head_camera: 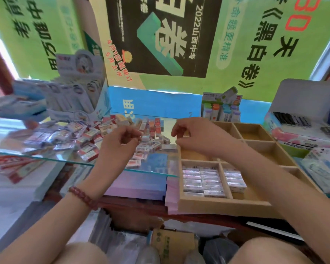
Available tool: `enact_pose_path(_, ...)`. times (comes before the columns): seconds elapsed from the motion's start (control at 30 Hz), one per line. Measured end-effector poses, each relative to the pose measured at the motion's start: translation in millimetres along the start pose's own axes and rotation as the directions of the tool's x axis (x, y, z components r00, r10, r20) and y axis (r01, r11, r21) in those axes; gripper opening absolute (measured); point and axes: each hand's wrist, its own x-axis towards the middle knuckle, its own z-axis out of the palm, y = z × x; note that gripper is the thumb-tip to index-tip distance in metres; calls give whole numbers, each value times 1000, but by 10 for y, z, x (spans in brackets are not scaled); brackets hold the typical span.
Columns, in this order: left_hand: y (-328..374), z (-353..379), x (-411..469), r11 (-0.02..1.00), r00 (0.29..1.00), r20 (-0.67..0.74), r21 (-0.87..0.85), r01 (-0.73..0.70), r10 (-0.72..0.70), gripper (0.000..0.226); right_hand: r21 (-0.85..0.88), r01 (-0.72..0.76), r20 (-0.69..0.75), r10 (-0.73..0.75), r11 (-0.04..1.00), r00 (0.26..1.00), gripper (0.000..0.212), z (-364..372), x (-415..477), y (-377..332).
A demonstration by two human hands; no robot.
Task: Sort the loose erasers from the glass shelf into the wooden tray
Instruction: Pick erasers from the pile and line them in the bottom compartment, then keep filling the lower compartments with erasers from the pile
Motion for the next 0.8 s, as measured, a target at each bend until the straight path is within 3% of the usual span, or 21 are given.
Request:
enact_pose_path(0.23,12,-17,-35,999,999,38,34,-29,28,33,-508,4,231,132,862,964,41,518,615,28)
enact_pose_path(0.4,-33,-16,-74,997,996,67,44,58,-61,26,-618,-20,152,144,786,978,32,679,704,72)
enact_pose_path(0.57,-35,8,-56,989,986,81,-22,146,-143,26,-505,-76,87,138,860,987,26,702,663,127)
enact_pose_path(0.7,-30,71,-53,960,967,104,-132,246,-233,22,-424,-78,-47,64,902,997,23,525,520,99)
enact_pose_path(0.8,10,155,-40,934,947,187,-196,297,-262,17,-184,15,-1,-15,983,1000,24,286,421,70)
